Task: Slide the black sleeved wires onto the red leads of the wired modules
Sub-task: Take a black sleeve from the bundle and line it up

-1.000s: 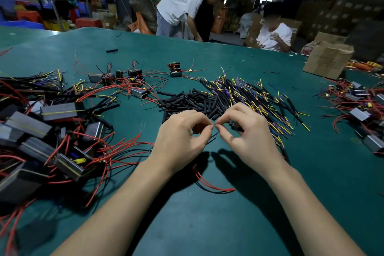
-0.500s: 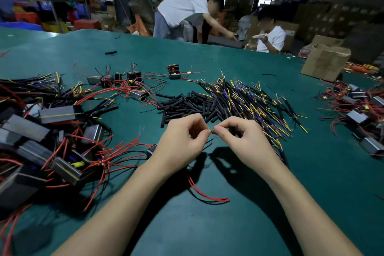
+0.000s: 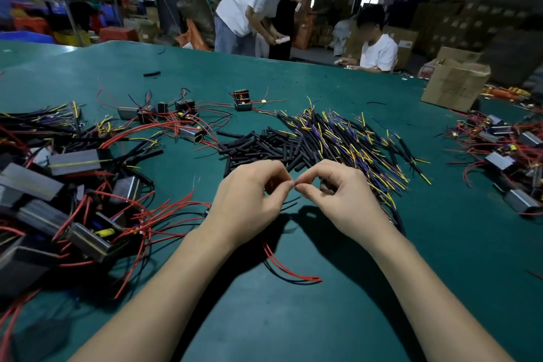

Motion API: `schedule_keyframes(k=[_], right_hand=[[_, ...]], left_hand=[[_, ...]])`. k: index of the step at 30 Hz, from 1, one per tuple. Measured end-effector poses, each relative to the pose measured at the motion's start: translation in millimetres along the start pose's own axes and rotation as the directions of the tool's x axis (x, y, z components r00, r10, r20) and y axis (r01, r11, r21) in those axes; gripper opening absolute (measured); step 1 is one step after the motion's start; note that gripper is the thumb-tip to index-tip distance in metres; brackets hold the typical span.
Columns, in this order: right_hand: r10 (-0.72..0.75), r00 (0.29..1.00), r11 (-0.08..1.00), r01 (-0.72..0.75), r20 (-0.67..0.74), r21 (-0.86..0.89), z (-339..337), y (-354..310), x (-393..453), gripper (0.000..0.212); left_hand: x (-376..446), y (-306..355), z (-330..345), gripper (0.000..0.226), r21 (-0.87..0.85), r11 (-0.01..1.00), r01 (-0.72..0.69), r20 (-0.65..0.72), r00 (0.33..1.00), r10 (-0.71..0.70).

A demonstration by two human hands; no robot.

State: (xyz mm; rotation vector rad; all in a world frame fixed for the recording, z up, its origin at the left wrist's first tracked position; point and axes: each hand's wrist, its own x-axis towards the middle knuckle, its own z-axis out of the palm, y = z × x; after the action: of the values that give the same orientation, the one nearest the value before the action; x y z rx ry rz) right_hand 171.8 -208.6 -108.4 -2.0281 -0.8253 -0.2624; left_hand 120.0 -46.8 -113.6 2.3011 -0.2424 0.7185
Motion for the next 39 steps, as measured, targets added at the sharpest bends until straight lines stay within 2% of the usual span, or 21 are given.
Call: schedule_keyframes(k=[2, 4, 6, 9, 11, 13, 14, 16, 20, 23, 25, 28, 30, 32, 37, 39], right_hand=[[-0.125, 0.992, 0.979, 0.126, 0.016, -0.16, -2, 0, 0, 0.013], [-0.228, 0.973, 0.915, 0.225, 0.03, -0.336, -5, 1, -2, 0.008], [-0.36, 0.932, 0.809, 0.327, 0.028, -0.488, -6, -2, -3, 0.009], [-0.487, 0.873, 0.692, 0.41, 0.035, -0.594, -3, -11, -2, 0.012], [-0.458, 0.889, 0.73, 0.38, 0.005, -0.569, -2, -12, -1, 0.009], [-0.366, 0.93, 0.813, 0.313, -0.012, -0.491, -3, -8, -2, 0.007], [-0.321, 0.947, 0.848, 0.284, -0.006, -0.448, -3, -4, -3, 0.008], [-0.267, 0.964, 0.89, 0.249, 0.008, -0.381, -4, 1, -3, 0.008], [-0.259, 0.965, 0.902, 0.255, 0.035, -0.348, -4, 2, -1, 0.008], [-0.303, 0.953, 0.868, 0.286, 0.025, -0.405, -4, 0, -2, 0.01], [-0.365, 0.931, 0.798, 0.321, 0.016, -0.51, -3, -3, -3, 0.012], [-0.439, 0.897, 0.699, 0.373, 0.046, -0.61, -2, -4, -2, 0.017], [-0.458, 0.888, 0.685, 0.379, 0.037, -0.622, -1, -4, -2, 0.016], [-0.468, 0.883, 0.679, 0.369, 0.013, -0.635, 0, -3, -2, 0.013], [-0.452, 0.892, 0.65, 0.331, 0.003, -0.684, 3, -4, -2, 0.013], [-0.41, 0.912, 0.699, 0.306, -0.011, -0.647, 3, -1, -1, 0.011]], left_hand=[[0, 2, 0, 0.008, 0.018, 0.999, 0.031, 0.026, 0.999, -0.031], [1, 3, 1, 0.011, -0.018, 0.996, 0.086, 0.081, 0.993, -0.084], [5, 4, -1, 0.014, -0.136, 0.973, 0.186, 0.169, 0.972, -0.162], [11, 2, -9, 0.018, -0.378, 0.85, 0.367, 0.311, 0.915, -0.256], [10, 2, -9, 0.015, -0.387, 0.854, 0.349, 0.28, 0.926, -0.252], [6, 1, -4, 0.009, -0.207, 0.952, 0.226, 0.169, 0.967, -0.193], [4, 2, -2, 0.005, -0.106, 0.98, 0.17, 0.126, 0.98, -0.156], [1, 3, 0, 0.008, -0.02, 0.996, 0.086, 0.064, 0.994, -0.084], [0, 3, -4, 0.007, 0.159, 0.979, -0.13, 0.015, 0.991, 0.13], [0, 4, -5, 0.01, 0.227, 0.955, -0.191, 0.021, 0.981, 0.191], [0, 6, -4, 0.01, 0.209, 0.964, -0.165, 0.036, 0.986, 0.161], [2, 5, -3, 0.009, -0.026, 1.0, -0.006, 0.028, 1.0, 0.006], [4, 5, -5, 0.011, -0.197, 0.975, 0.106, 0.037, 0.994, -0.101], [5, 5, -4, 0.014, -0.287, 0.941, 0.179, 0.072, 0.984, -0.165], [4, 4, -2, 0.015, -0.307, 0.927, 0.213, 0.089, 0.977, -0.195], [4, 4, -1, 0.013, -0.283, 0.939, 0.198, 0.058, 0.98, -0.19]])
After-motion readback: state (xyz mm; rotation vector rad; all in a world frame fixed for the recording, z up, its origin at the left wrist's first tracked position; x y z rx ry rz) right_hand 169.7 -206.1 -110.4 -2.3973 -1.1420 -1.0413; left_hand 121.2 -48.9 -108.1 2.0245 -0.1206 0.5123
